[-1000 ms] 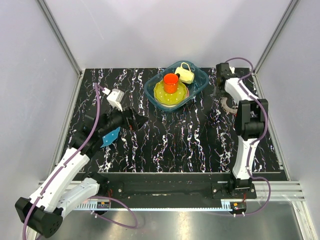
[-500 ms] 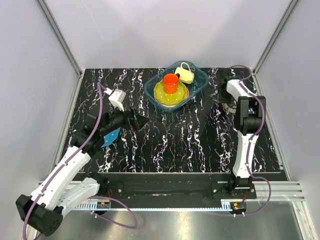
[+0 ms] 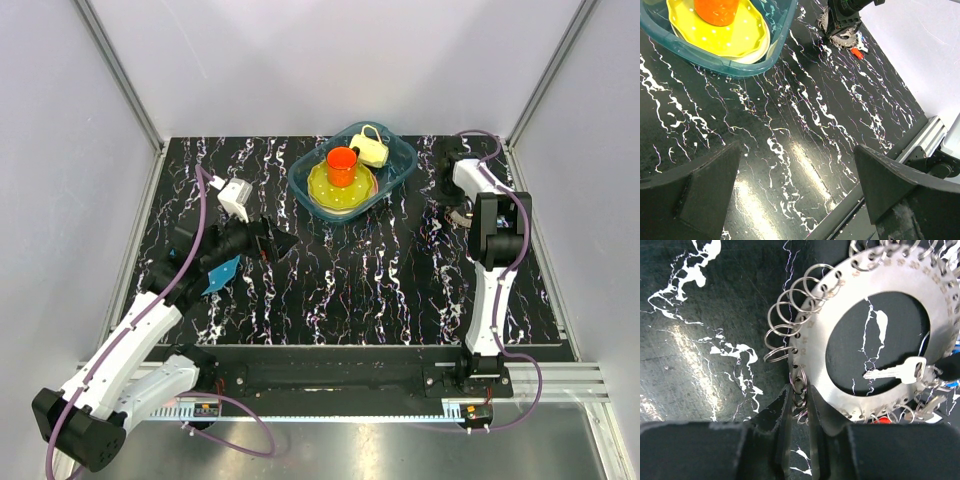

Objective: Remove the keys from the keyring

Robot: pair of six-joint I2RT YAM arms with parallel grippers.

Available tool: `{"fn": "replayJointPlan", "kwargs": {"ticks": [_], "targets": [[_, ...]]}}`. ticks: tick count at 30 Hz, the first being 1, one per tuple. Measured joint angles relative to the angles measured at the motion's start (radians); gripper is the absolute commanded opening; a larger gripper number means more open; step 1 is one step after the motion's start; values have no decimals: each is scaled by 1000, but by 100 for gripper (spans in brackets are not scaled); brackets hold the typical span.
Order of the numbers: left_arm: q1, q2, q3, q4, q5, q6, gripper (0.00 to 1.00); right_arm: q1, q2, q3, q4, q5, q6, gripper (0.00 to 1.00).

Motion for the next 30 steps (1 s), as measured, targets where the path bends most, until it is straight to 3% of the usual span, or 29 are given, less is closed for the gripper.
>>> {"fn": "replayJointPlan", "kwargs": {"ticks": [12,21,25,30], "targets": [[0,0,0,0,0,0,99,0,-85,-123,28,-66,19,11],[0,-20,0,-1,-24,0,99,19,-306,-409,93,-232,95,7],[-1,-36,0,-3,-69,0,99,83,-441,-572,151,-317,156,7],[-2,-39,0,-54,-175,0,99,312,-587,-730,203,-351,243,7]]}}
